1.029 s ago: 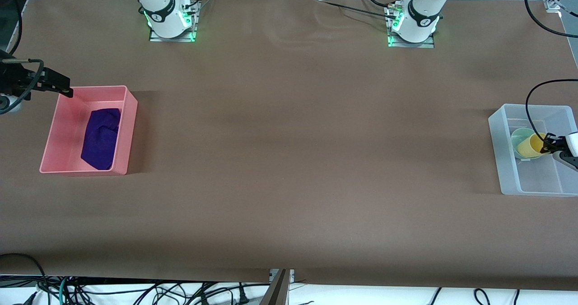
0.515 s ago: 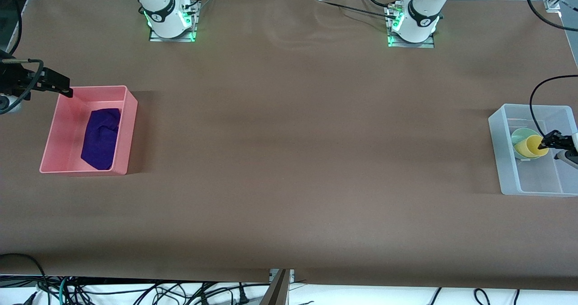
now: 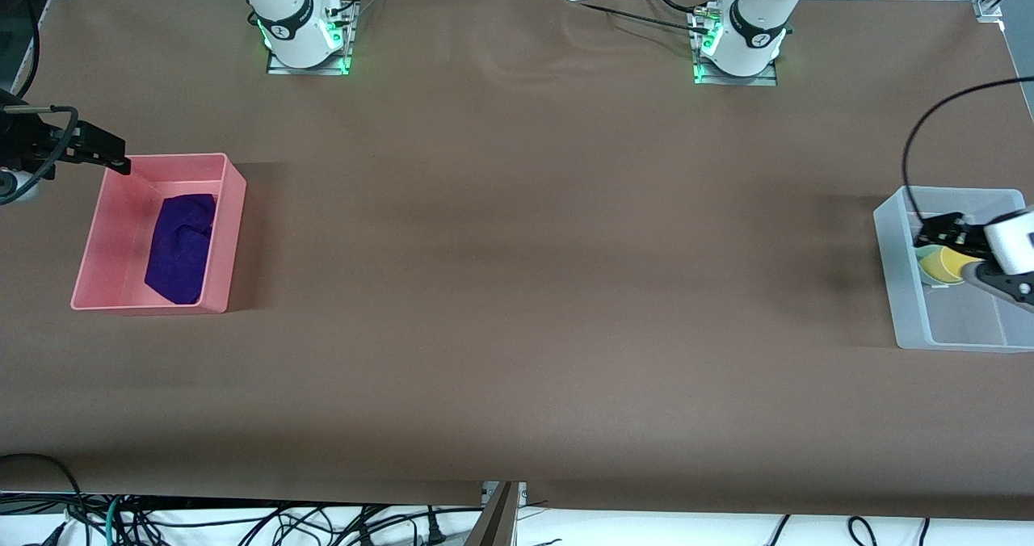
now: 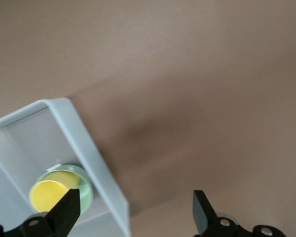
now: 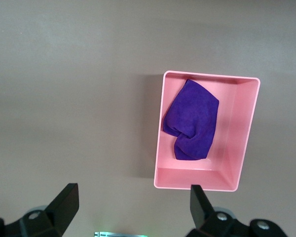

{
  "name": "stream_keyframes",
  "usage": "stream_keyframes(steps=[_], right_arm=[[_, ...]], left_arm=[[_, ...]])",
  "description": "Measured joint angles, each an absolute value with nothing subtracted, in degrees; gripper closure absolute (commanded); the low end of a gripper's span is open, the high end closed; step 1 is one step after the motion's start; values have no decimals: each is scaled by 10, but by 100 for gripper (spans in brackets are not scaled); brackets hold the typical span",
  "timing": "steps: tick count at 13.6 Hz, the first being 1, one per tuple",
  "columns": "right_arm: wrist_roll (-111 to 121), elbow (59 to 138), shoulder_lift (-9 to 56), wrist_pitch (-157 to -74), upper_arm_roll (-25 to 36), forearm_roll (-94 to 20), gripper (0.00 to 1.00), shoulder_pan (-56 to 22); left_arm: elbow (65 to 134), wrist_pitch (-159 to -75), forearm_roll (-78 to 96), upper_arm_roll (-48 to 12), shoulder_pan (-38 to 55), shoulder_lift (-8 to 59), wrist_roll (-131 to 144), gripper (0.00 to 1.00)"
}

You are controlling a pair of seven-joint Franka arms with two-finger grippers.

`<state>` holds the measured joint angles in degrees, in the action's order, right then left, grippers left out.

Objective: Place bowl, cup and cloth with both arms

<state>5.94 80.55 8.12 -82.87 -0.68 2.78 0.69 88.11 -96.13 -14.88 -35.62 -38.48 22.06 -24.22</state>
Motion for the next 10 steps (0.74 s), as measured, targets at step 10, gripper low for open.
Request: stream_keyframes(steps=[10], right_arm=[[59,805,81,-829,-7,28,0,7]], left_arm=[[904,-955,-6,-146,-111,82,-44,0]])
